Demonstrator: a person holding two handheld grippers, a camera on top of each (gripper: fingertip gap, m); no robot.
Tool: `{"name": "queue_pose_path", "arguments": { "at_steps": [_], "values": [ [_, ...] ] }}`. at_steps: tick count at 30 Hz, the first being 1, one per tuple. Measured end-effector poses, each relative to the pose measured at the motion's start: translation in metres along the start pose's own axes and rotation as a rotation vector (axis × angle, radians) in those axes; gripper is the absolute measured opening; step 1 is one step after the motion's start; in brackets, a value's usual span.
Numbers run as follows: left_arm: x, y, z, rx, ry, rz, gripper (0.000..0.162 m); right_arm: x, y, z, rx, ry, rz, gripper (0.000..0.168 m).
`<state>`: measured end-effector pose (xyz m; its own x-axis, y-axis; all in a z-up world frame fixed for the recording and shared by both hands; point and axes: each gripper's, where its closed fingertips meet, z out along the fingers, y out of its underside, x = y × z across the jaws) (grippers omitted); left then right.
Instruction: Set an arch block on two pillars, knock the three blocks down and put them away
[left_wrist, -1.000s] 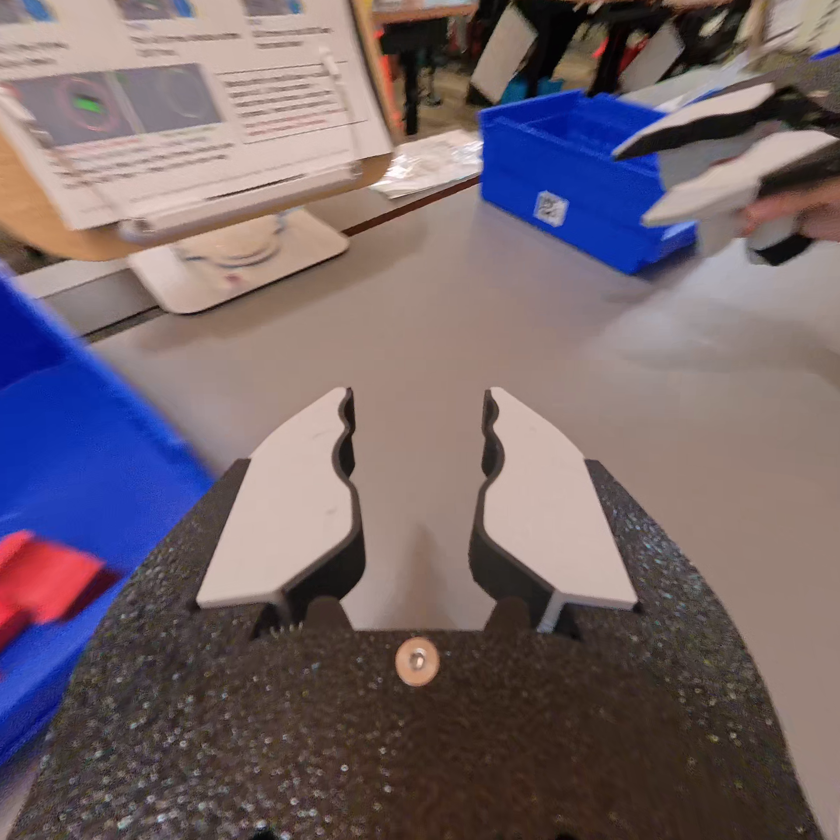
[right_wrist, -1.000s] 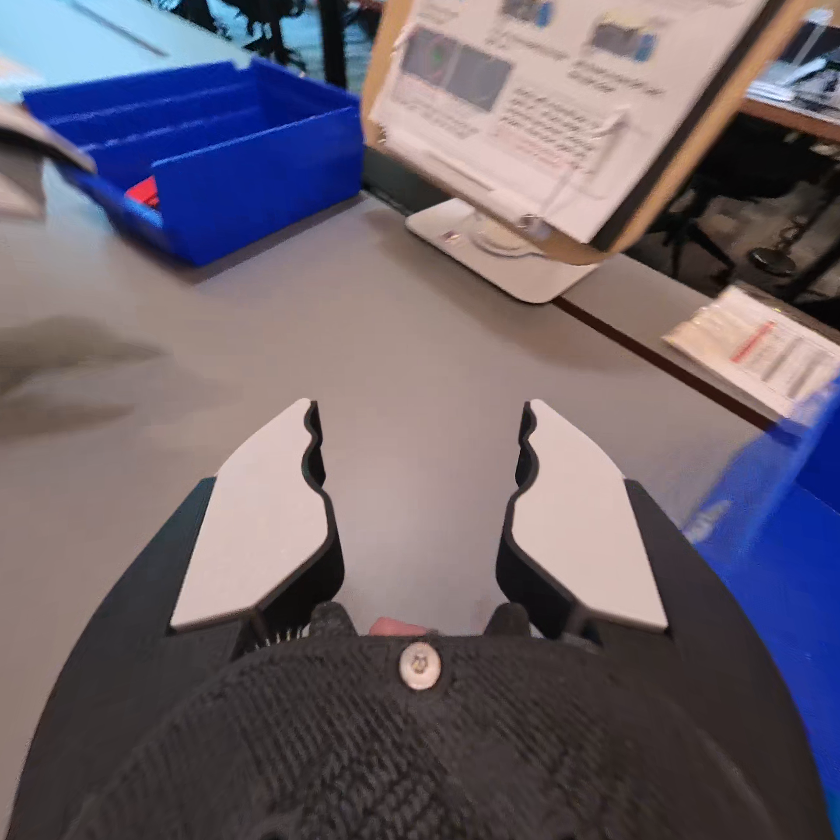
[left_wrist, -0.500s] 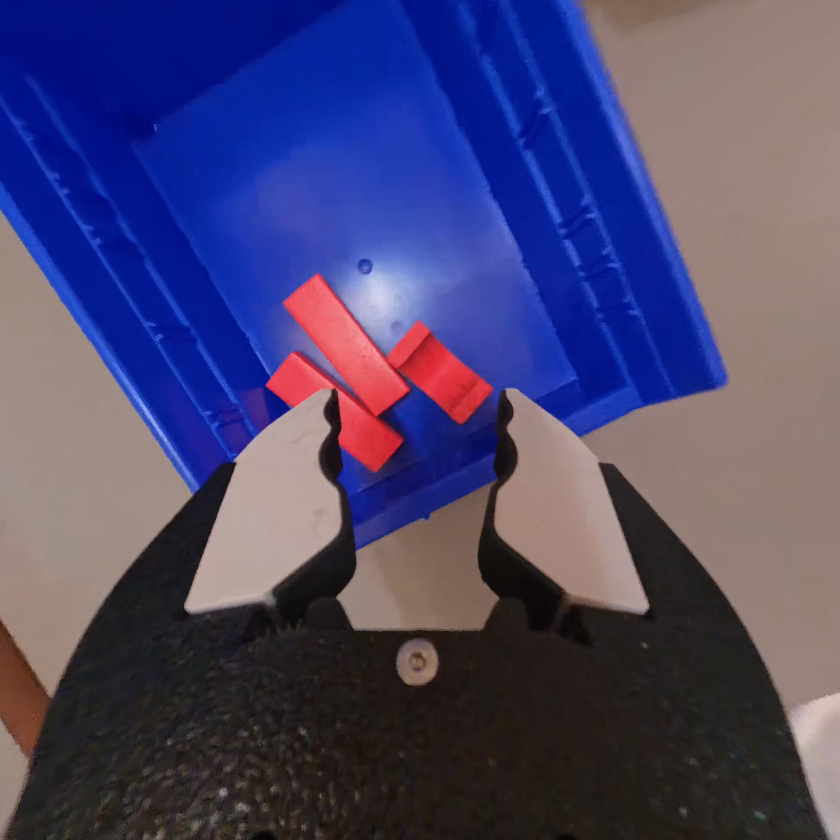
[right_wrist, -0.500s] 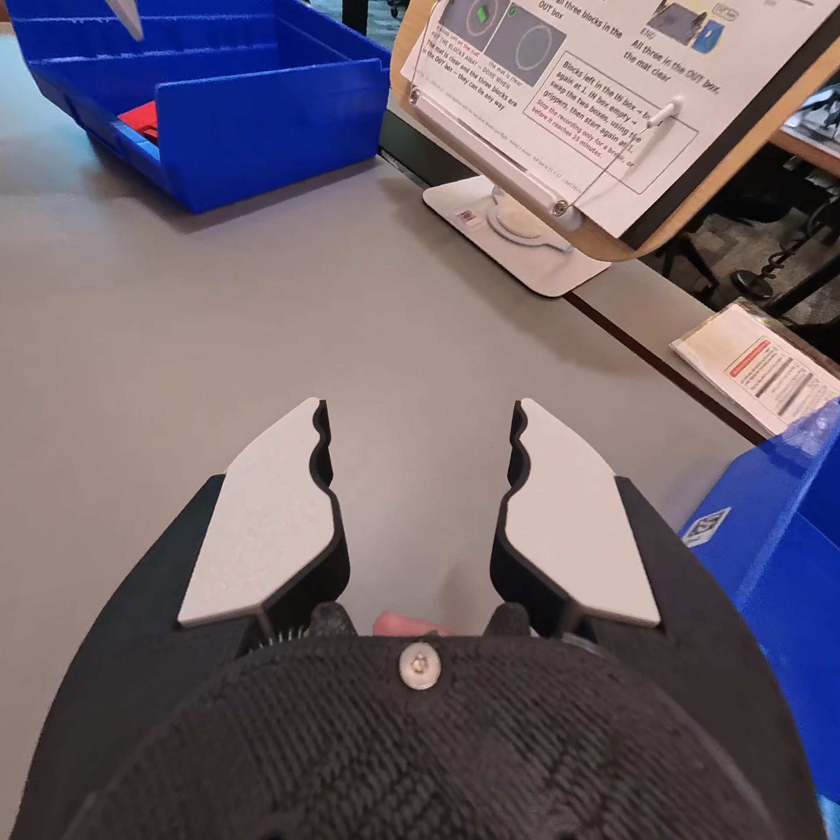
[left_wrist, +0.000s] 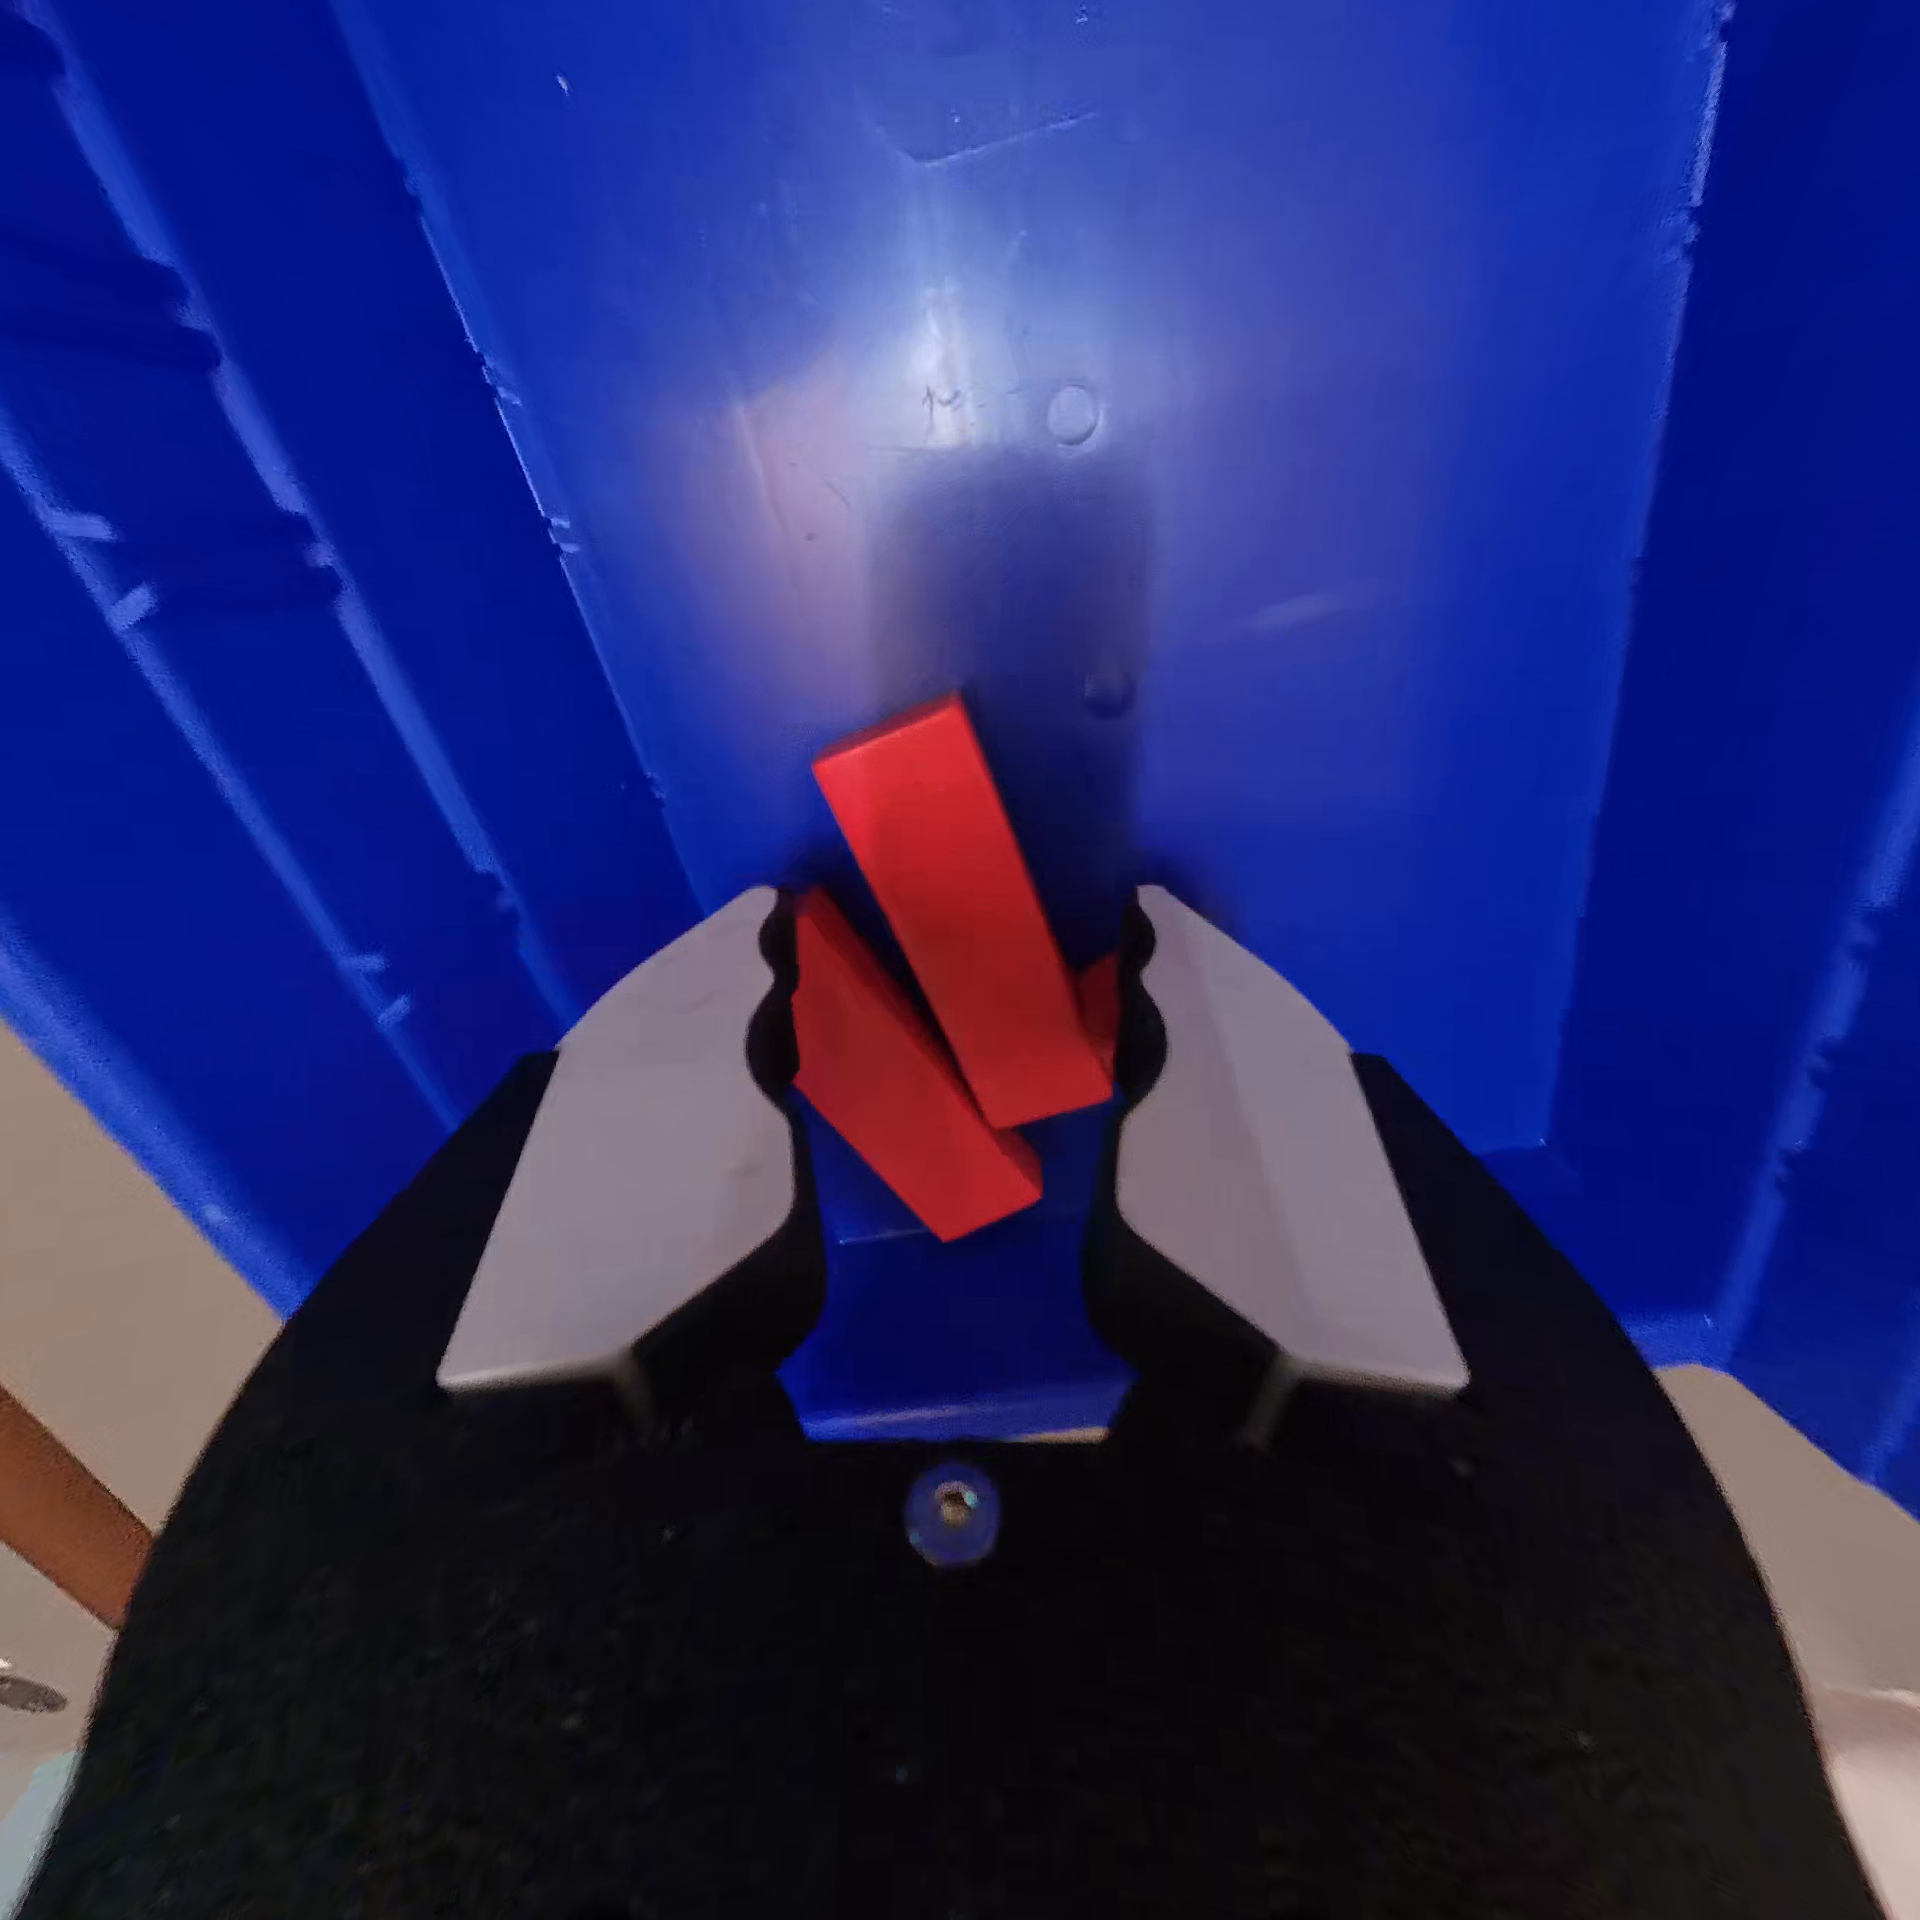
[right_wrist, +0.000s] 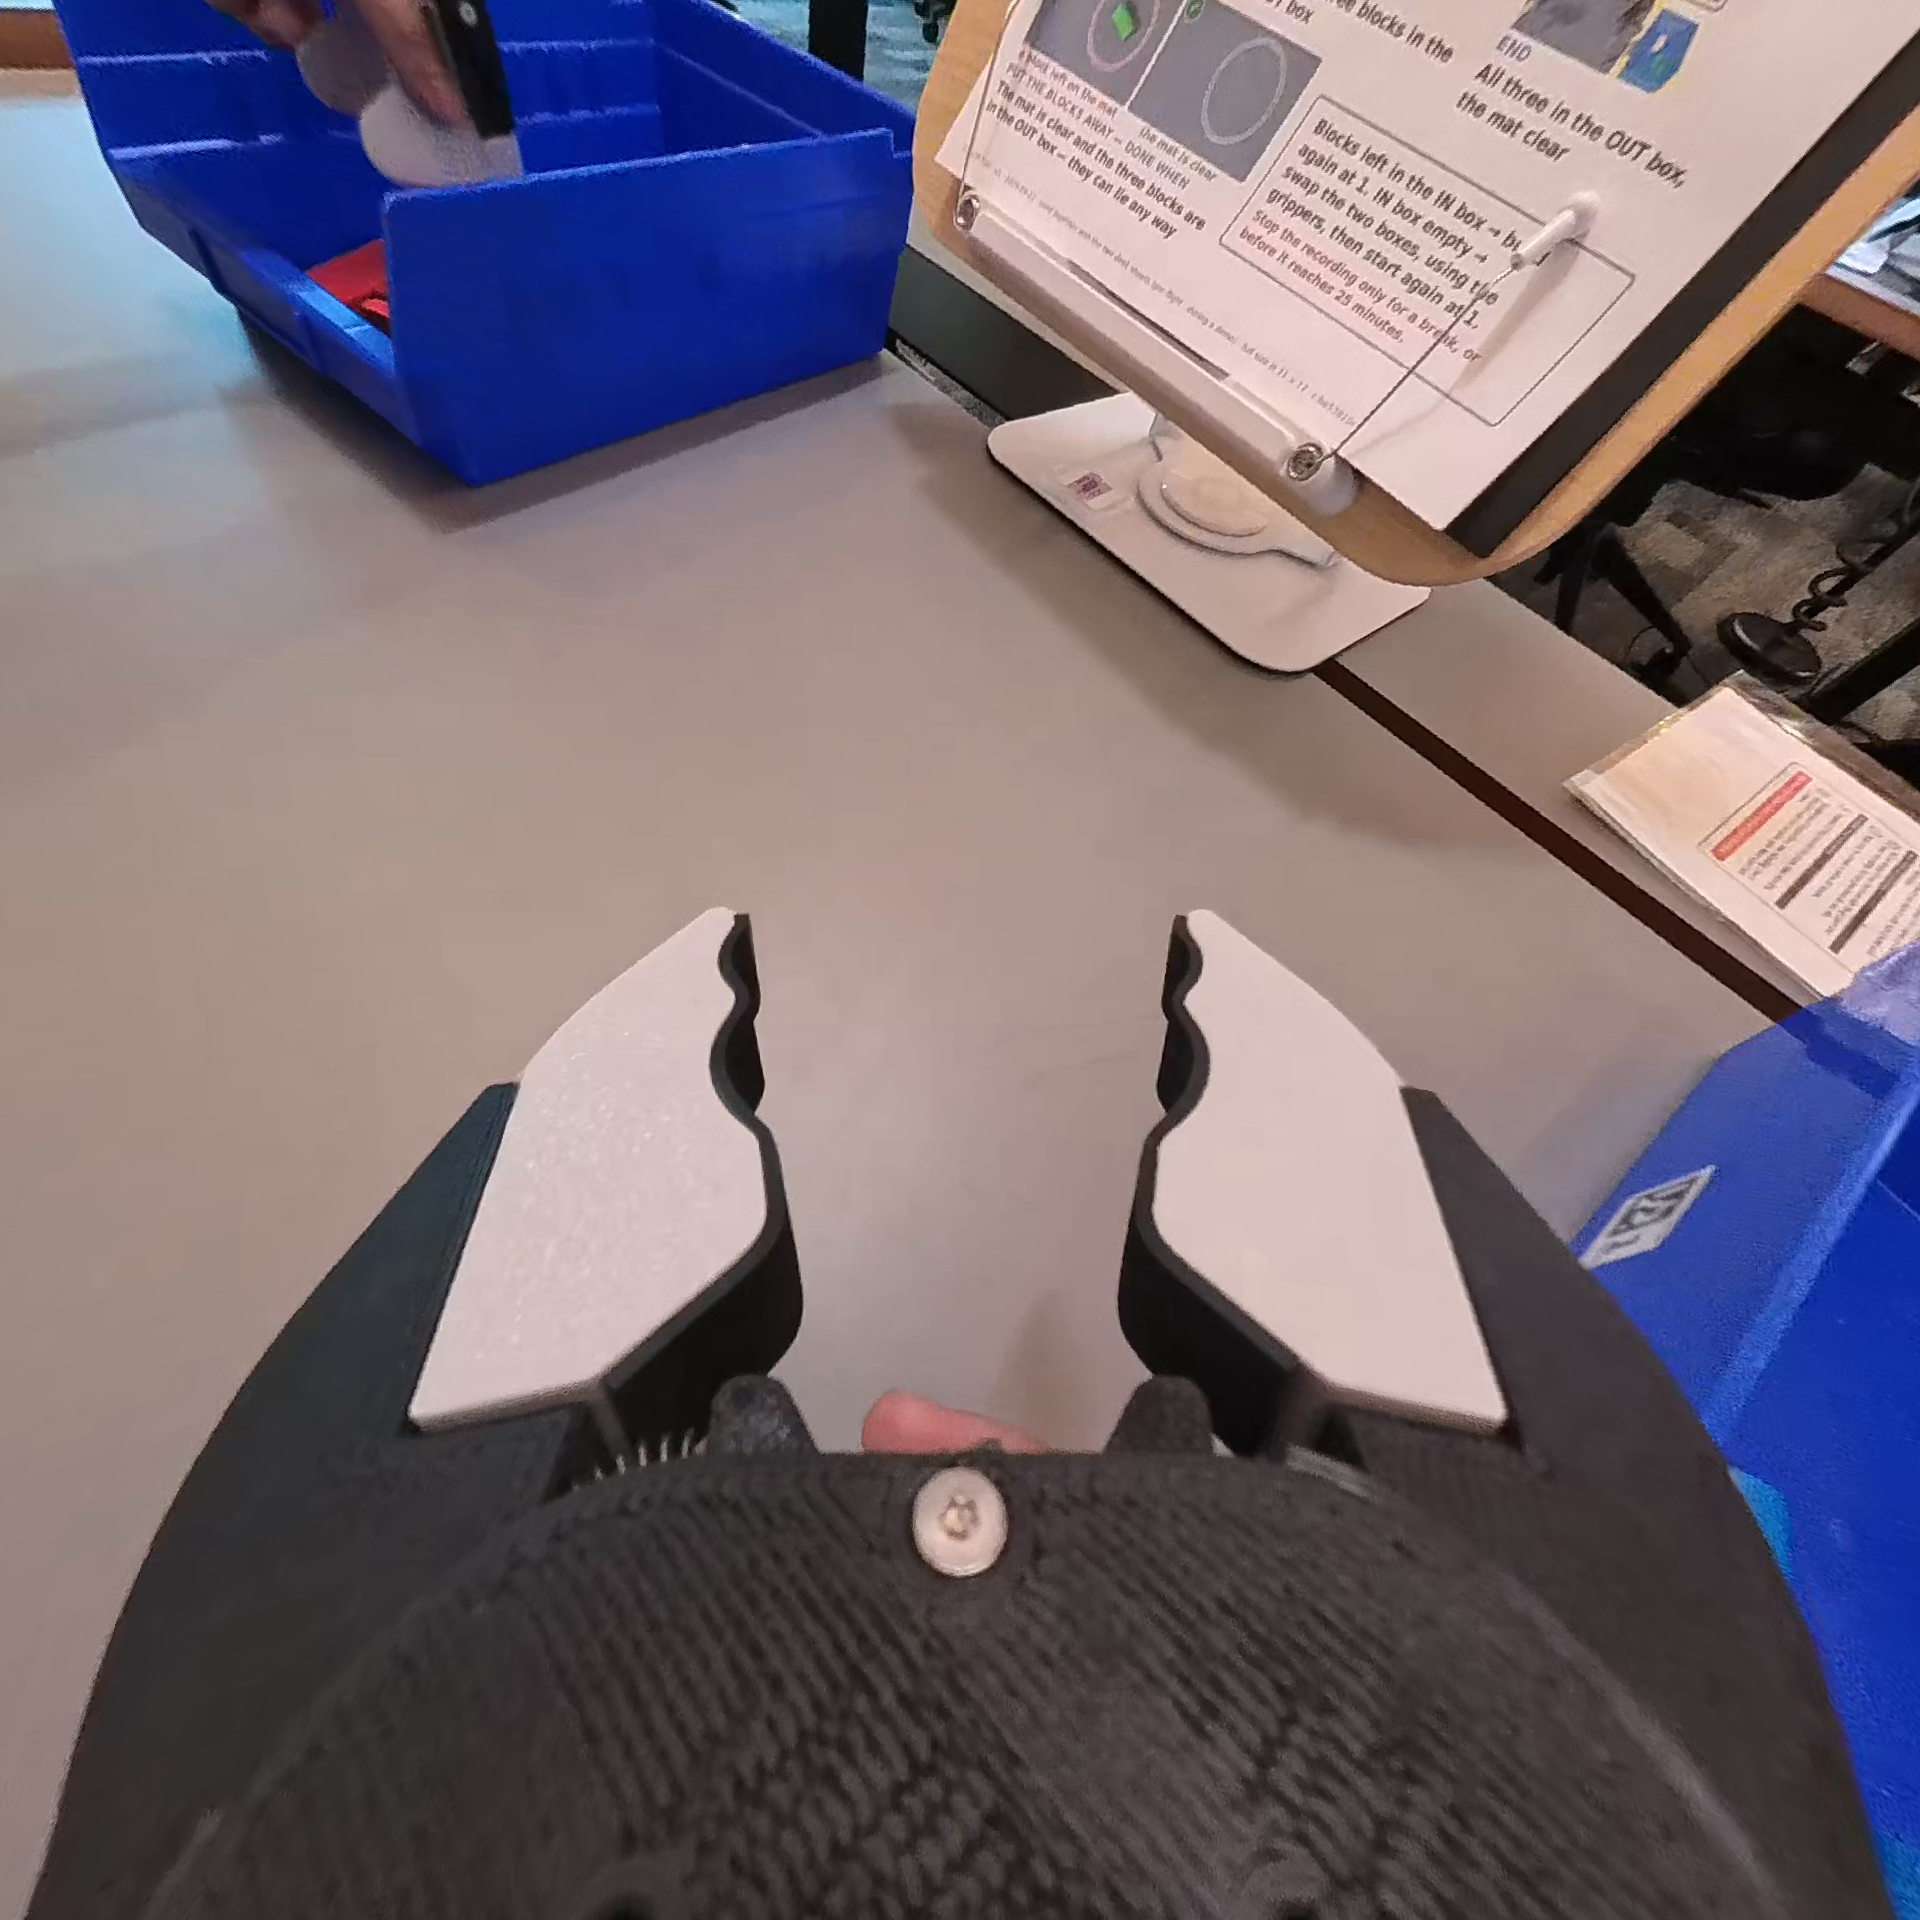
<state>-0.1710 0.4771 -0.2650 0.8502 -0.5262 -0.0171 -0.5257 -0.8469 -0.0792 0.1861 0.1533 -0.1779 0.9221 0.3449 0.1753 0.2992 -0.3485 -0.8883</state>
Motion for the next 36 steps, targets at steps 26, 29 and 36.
{"name": "queue_pose_path", "arguments": {
  "at_steps": [26,29,36],
  "values": [
    [0.162,-0.021,-0.186,0.849,0.402,0.714,0.032,-0.035,-0.057,0.014,0.232,-0.085,-0.094,0.073],
    [0.223,0.013,-0.211,0.924,0.498,0.918,0.032,-0.042,-0.1,0.004,0.352,-0.134,-0.145,0.071],
    [0.339,0.083,-0.193,0.913,0.61,1.354,0.032,-0.065,-0.161,-0.016,0.524,-0.414,-0.193,0.067]
  ]
}}
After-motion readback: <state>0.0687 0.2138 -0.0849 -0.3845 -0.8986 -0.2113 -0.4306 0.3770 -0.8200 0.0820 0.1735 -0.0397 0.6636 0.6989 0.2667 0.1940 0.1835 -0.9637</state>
